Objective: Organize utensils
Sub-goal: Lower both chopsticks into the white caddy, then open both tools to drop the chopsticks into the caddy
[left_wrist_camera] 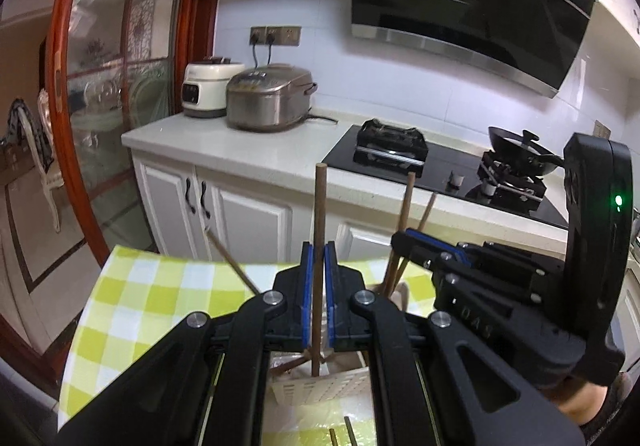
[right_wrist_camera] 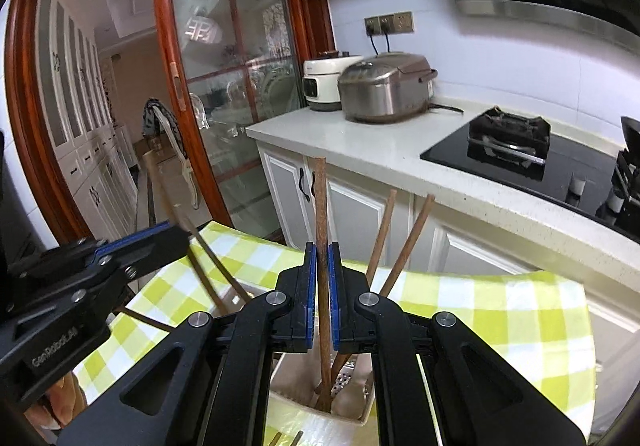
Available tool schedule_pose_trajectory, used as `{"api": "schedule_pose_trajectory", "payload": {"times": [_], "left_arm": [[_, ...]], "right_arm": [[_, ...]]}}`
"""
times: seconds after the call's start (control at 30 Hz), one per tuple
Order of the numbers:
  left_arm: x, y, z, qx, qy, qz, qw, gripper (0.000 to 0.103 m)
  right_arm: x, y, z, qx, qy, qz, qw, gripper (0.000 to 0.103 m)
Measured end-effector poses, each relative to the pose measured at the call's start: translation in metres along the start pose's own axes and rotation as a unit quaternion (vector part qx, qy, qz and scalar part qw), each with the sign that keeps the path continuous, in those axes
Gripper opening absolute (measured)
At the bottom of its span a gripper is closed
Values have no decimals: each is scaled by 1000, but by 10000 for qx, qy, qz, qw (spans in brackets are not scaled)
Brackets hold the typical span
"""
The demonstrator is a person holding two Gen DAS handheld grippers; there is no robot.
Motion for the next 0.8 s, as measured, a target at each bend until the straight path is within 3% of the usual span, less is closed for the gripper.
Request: {"api": "schedule_pose_trajectory", "payload": {"times": [0.33,0.5,0.57,0.6,0.7,0.77,0.8], "left_arm": [[15,13,0,75,-131,53,9999,9],[21,7,18,-138,-263,93,9995,30],[23,4,29,-258,-333,122,9990,46],[24,3,35,-329,-375,132,9987,49],[29,4,61,-576,-576,103,9966,65],[33,6,80,-801,-790,81,9936,85],[35,9,92,-930,-919,54,9914,88]], "right_arm": [[0,4,-4,2,17,-74,10000,10],[-2,-1,24,-187,117,-53,9997,16],[-2,-1,40,-288,168,-20,9994,32],[-3,1,51,-359,198,-3,9992,42],[-3,11,74,-393,261,66,9989,44],[-2,25,90,-355,297,60,9989,44],[-2,31,96,-348,311,50,9989,47]]}}
Point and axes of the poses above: each gripper's, at about its wrist camera, not at the fingertips, and z roughly against the way its jaws point, x to its left, y to its underside, the point moved 8 cm from there along -z, roughly the way its jaws point, and after that the axes turned 10 degrees about -x, right-handed, at the moved point
